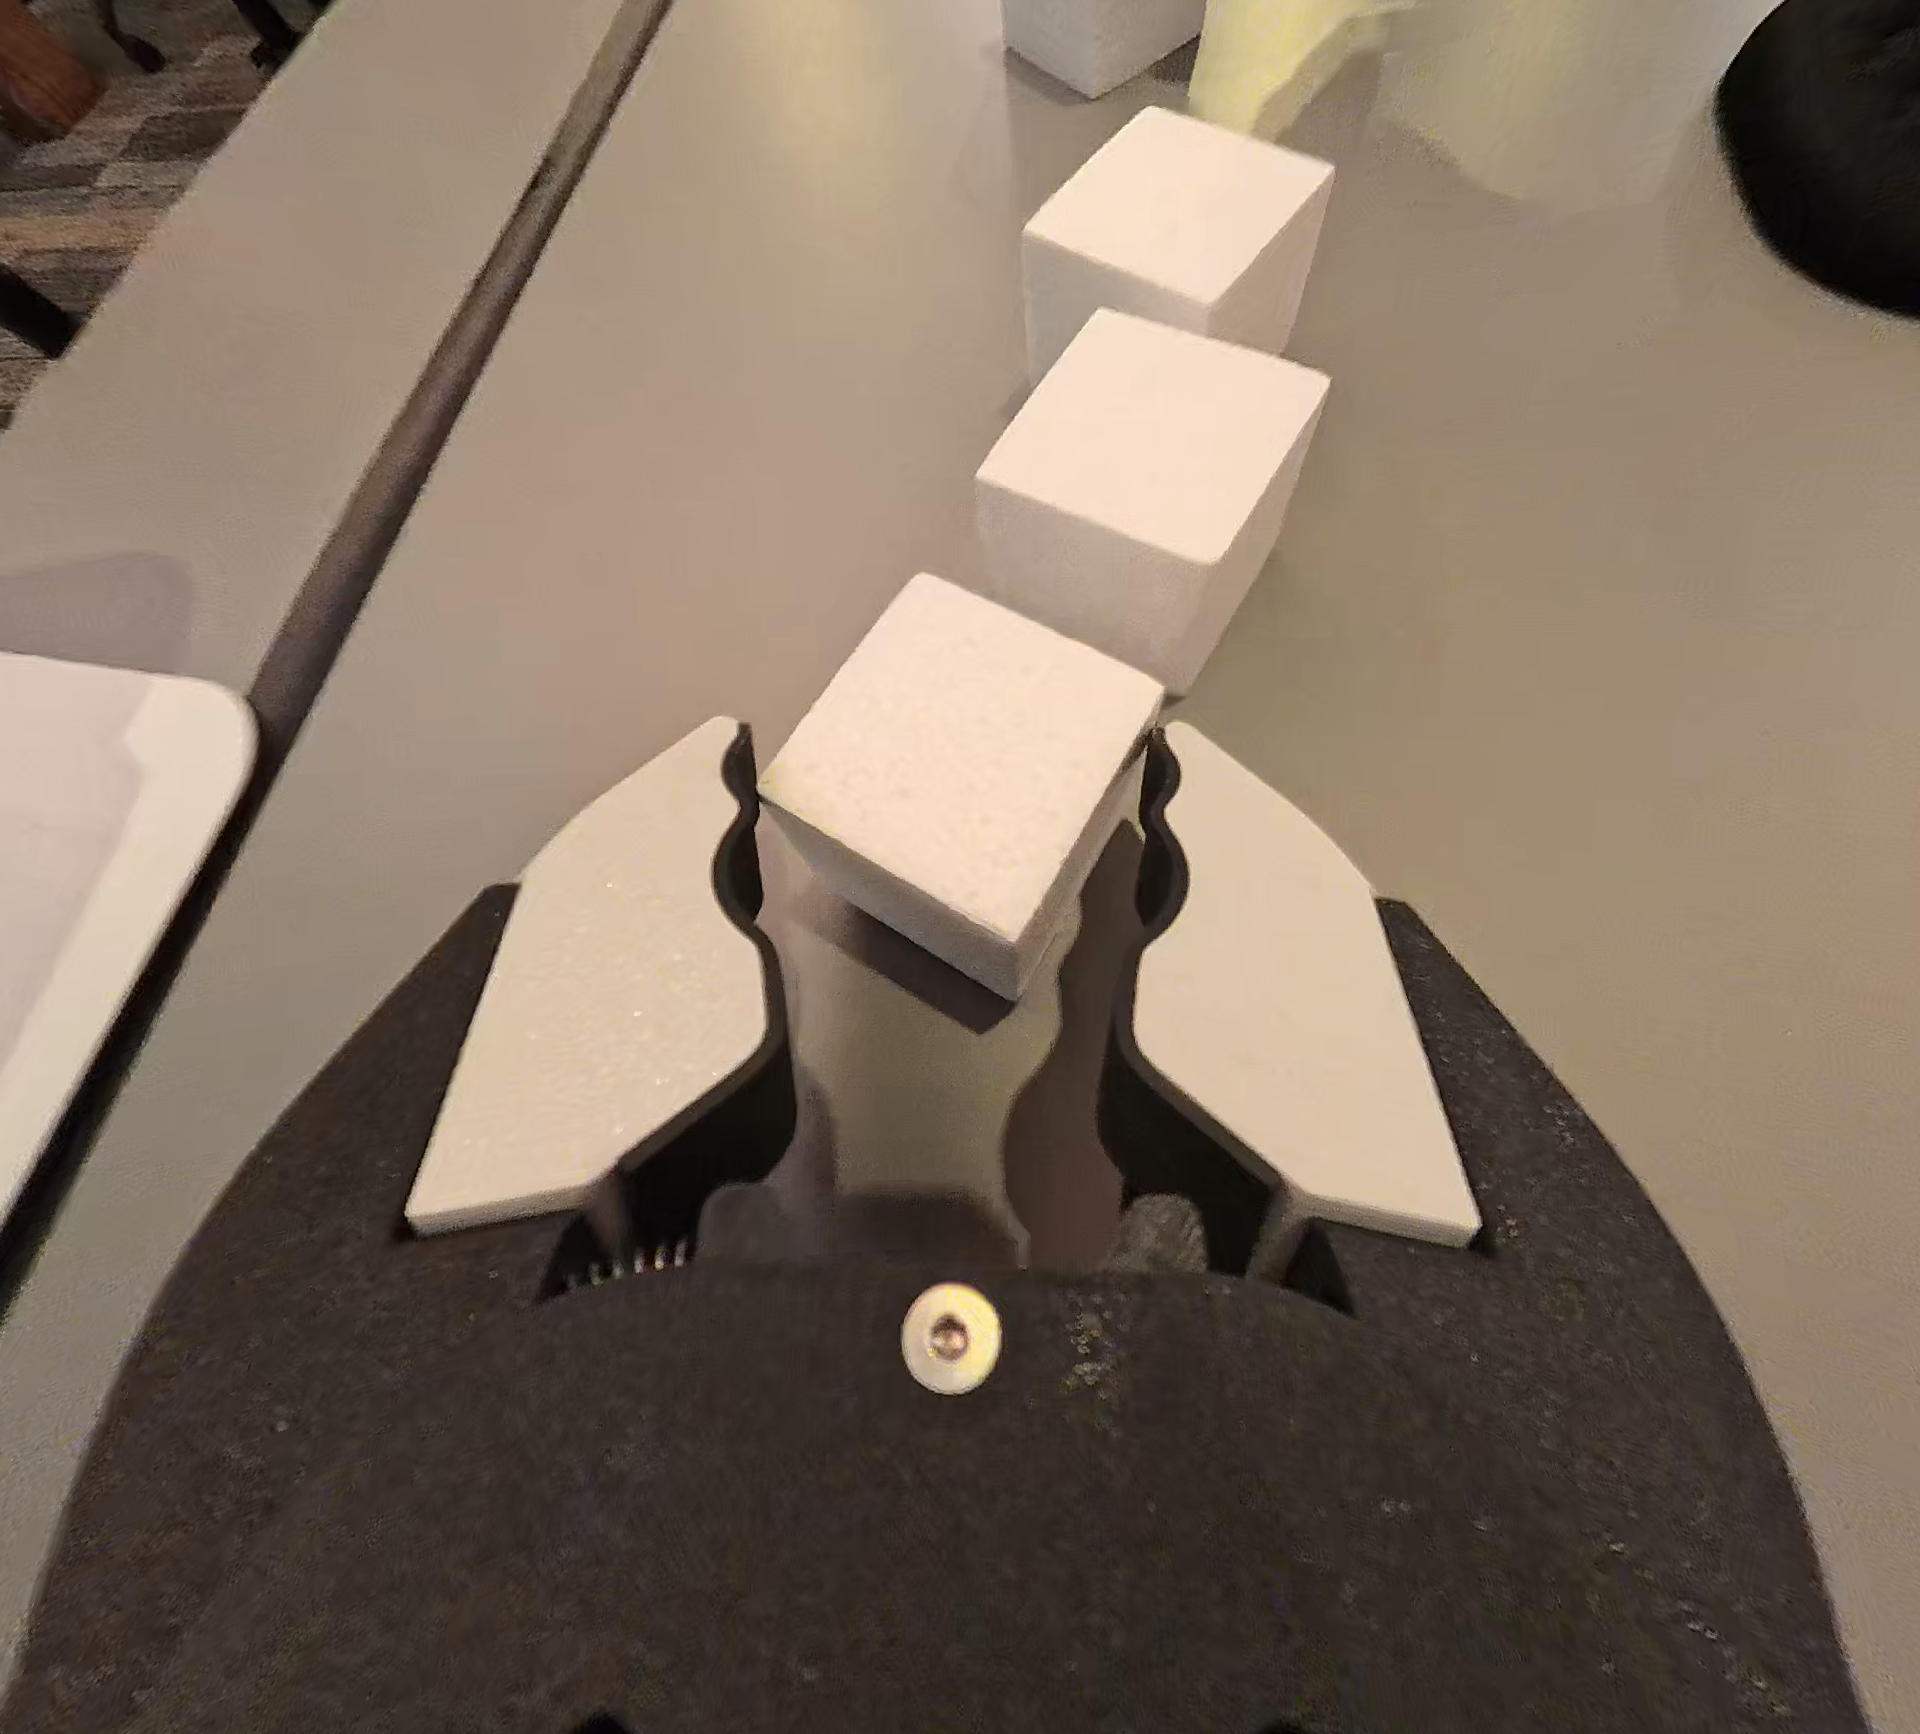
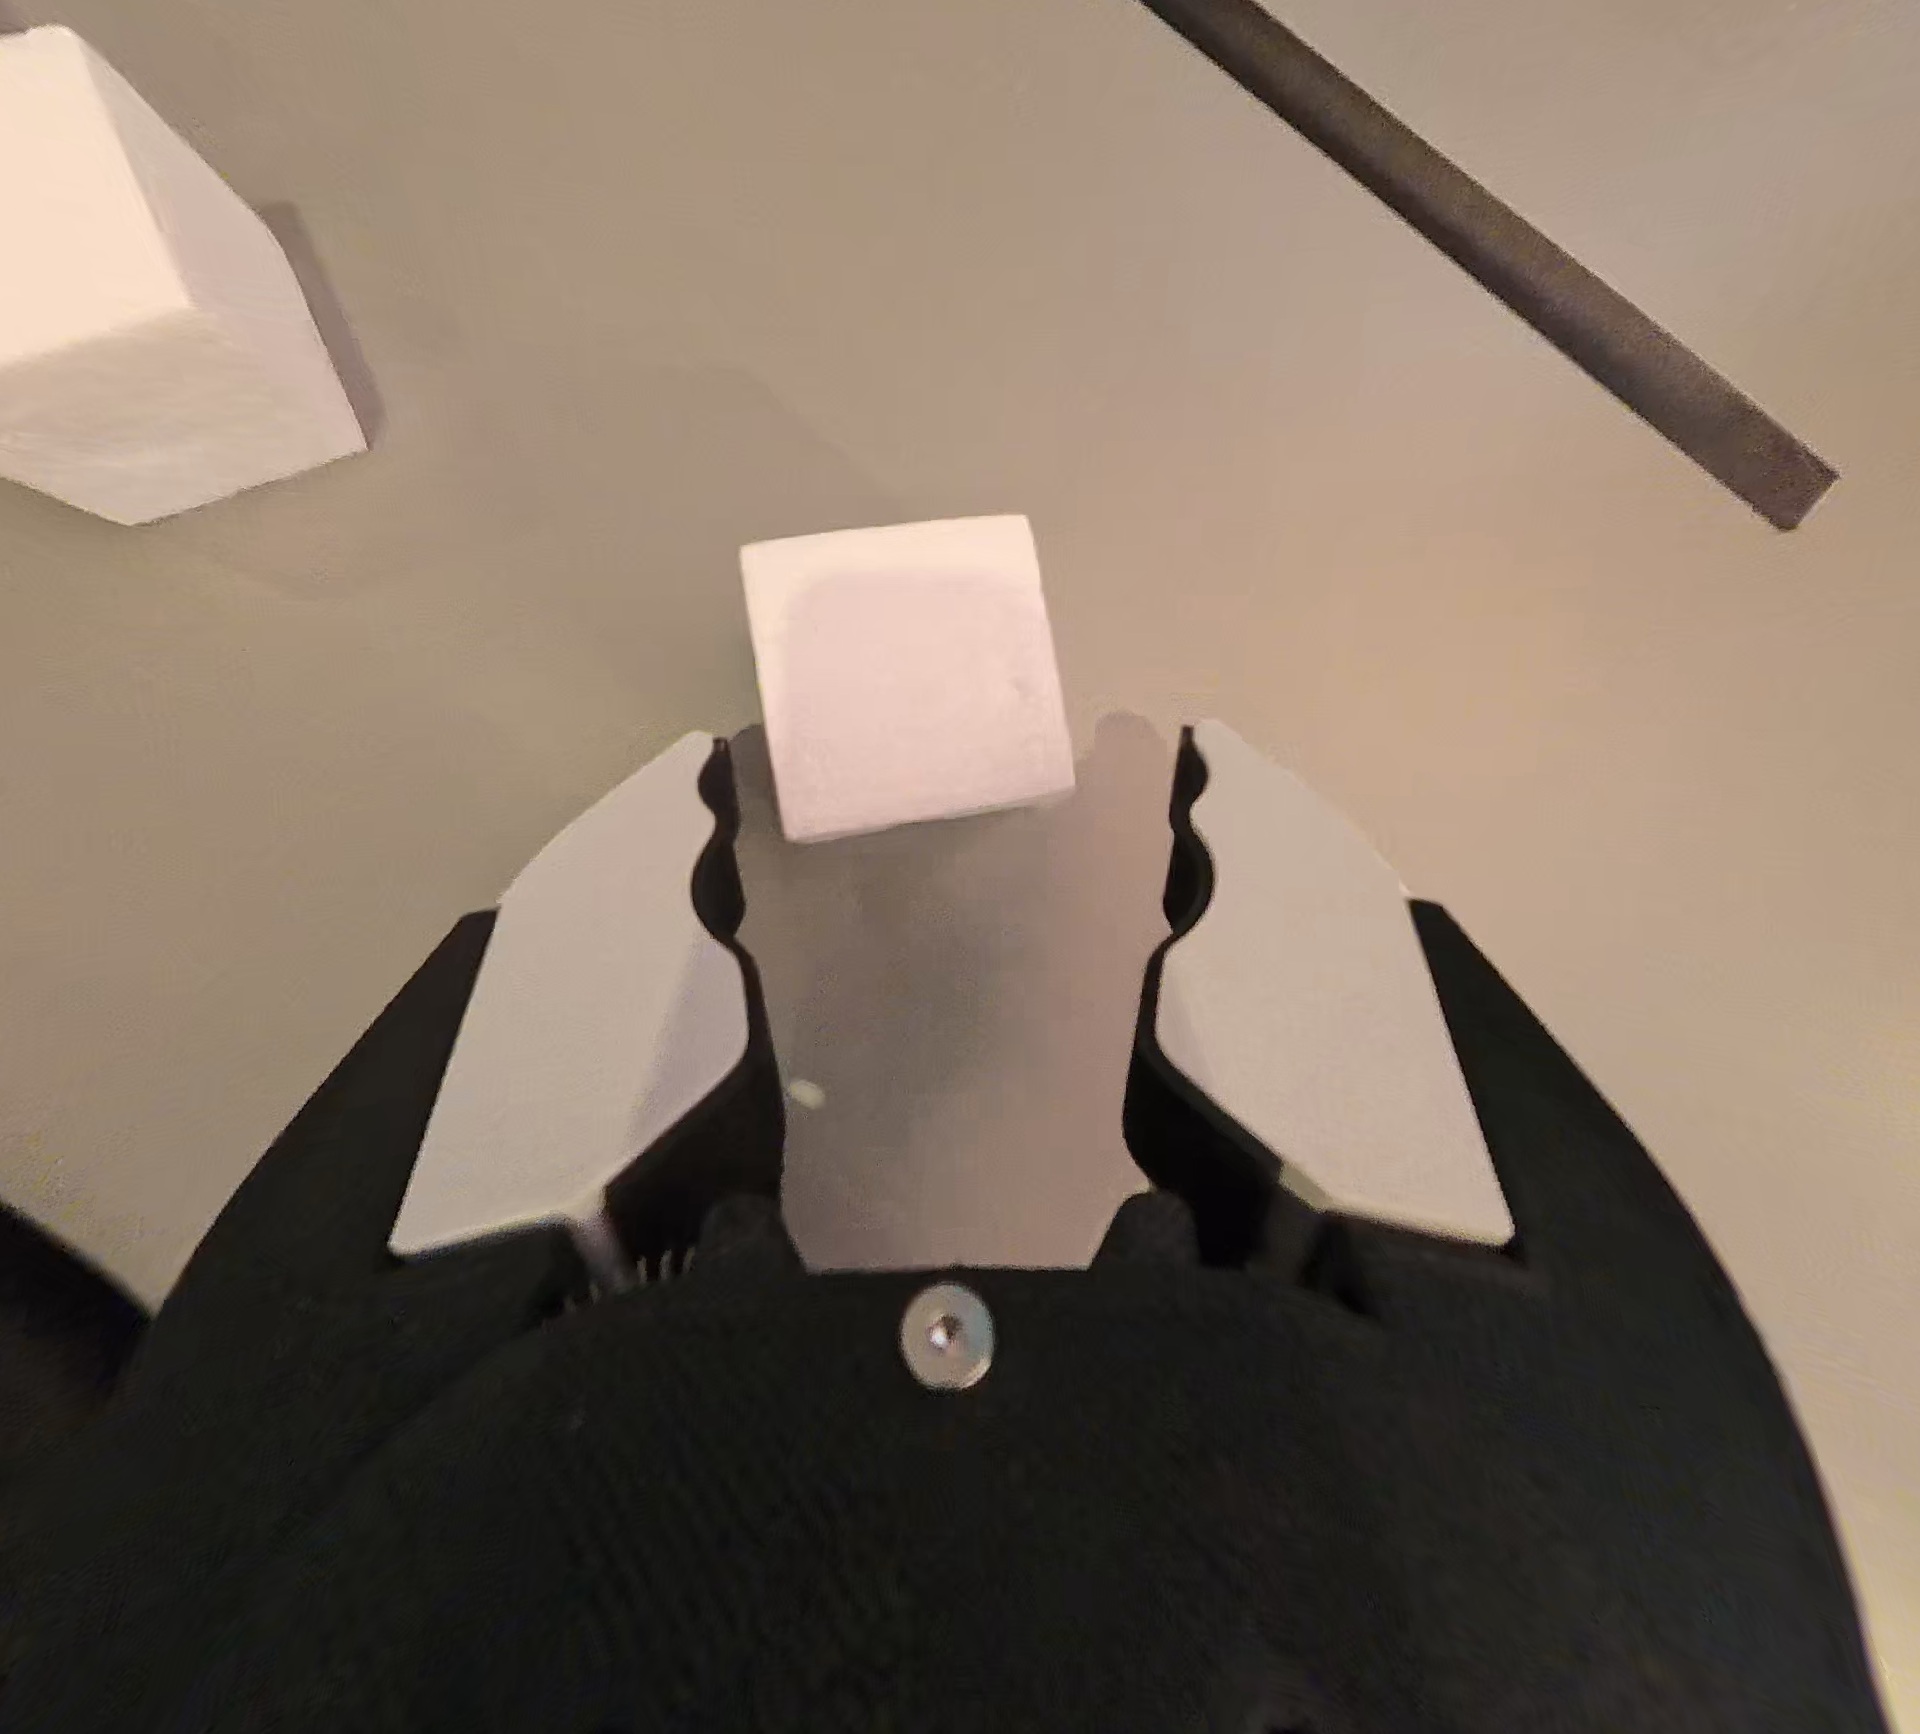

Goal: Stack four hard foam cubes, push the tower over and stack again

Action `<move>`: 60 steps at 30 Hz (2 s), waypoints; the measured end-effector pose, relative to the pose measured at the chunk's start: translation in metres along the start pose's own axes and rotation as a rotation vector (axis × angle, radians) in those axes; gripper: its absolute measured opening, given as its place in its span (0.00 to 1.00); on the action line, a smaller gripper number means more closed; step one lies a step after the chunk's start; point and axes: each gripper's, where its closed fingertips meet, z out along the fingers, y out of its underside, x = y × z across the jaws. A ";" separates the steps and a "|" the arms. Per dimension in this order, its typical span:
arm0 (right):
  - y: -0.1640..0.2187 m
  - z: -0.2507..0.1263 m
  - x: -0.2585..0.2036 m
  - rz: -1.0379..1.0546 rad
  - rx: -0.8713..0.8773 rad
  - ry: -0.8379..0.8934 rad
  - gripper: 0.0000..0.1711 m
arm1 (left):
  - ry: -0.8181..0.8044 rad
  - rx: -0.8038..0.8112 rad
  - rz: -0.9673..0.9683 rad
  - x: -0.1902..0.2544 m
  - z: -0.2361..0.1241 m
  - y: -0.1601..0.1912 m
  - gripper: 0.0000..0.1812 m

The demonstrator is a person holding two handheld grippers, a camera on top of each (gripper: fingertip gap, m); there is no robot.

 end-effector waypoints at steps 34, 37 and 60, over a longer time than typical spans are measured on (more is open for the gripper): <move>-0.149 0.013 -0.202 -0.305 0.083 -0.408 0.34 | -0.368 0.089 0.039 -0.043 -0.149 -0.049 0.39; -0.145 0.016 -0.201 -0.304 0.061 -0.403 0.34 | -0.367 0.086 0.044 -0.042 -0.149 -0.049 0.39; -0.139 0.022 -0.197 -0.299 0.030 -0.388 0.41 | -0.324 0.073 0.055 -0.033 -0.136 -0.057 0.39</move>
